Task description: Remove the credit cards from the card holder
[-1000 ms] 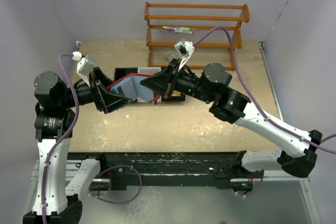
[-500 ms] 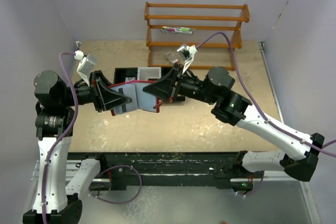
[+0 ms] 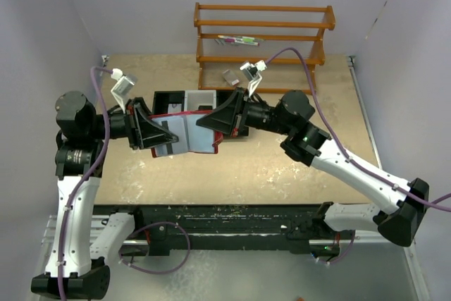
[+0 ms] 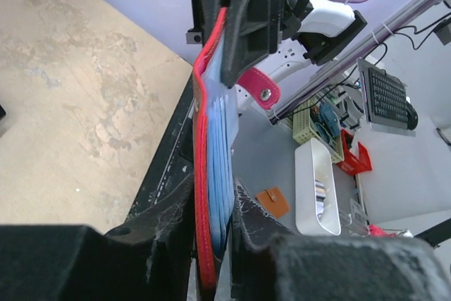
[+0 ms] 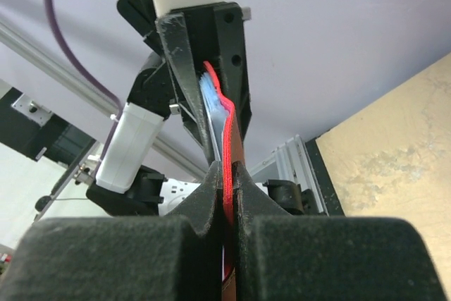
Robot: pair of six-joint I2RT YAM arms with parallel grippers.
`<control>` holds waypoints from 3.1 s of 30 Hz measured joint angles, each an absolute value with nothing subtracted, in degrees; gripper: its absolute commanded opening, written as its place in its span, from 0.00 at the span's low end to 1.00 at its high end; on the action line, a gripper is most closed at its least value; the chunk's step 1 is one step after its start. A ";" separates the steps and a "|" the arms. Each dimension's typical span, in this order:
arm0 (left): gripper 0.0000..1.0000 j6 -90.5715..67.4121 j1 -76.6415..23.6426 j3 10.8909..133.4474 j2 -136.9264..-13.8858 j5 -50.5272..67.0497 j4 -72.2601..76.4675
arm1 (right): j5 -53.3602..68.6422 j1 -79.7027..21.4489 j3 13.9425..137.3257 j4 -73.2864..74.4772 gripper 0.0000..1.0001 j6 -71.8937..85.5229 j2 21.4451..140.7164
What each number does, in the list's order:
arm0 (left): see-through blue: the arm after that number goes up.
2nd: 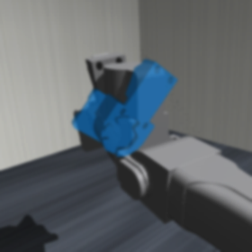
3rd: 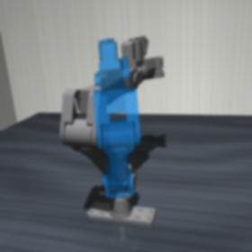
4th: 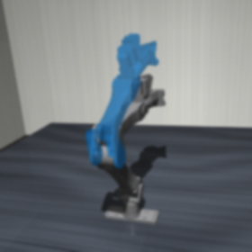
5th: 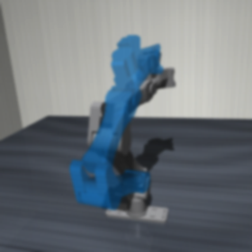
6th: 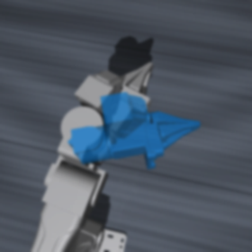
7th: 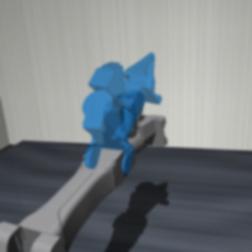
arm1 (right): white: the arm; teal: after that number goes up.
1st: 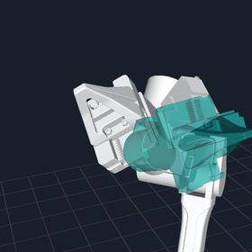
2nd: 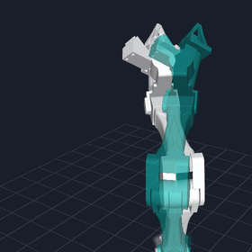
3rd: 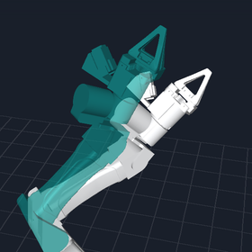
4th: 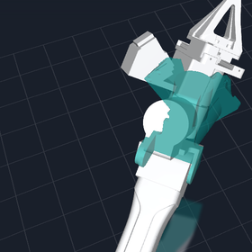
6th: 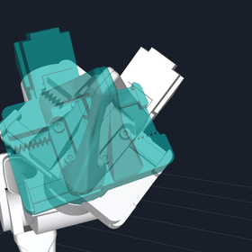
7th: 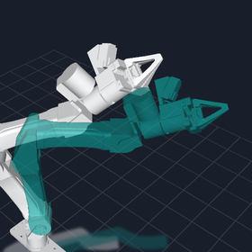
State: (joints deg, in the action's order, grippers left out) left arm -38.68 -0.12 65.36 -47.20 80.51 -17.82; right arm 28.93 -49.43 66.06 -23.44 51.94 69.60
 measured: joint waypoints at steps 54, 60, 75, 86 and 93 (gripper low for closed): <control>0.07 -18.33 0.64 73.28 -57.30 63.33 -44.71 | 23.27 -40.27 72.62 -9.41 0.59 42.83 62.83; 0.08 -15.86 1.13 73.52 -58.74 65.67 -47.46 | 29.89 -45.32 72.07 -14.09 0.52 44.10 70.41; 0.11 -24.69 1.54 73.38 -57.08 82.59 -36.69 | 43.07 -46.61 63.57 -30.98 0.37 54.96 76.66; 0.15 -25.93 1.87 73.21 -56.53 83.94 -35.44 | 45.19 -47.35 63.70 -38.39 0.27 59.27 79.90; 0.17 -20.97 1.87 74.00 -56.90 79.92 -41.60 | 45.74 -47.24 63.99 -37.93 0.33 59.81 80.75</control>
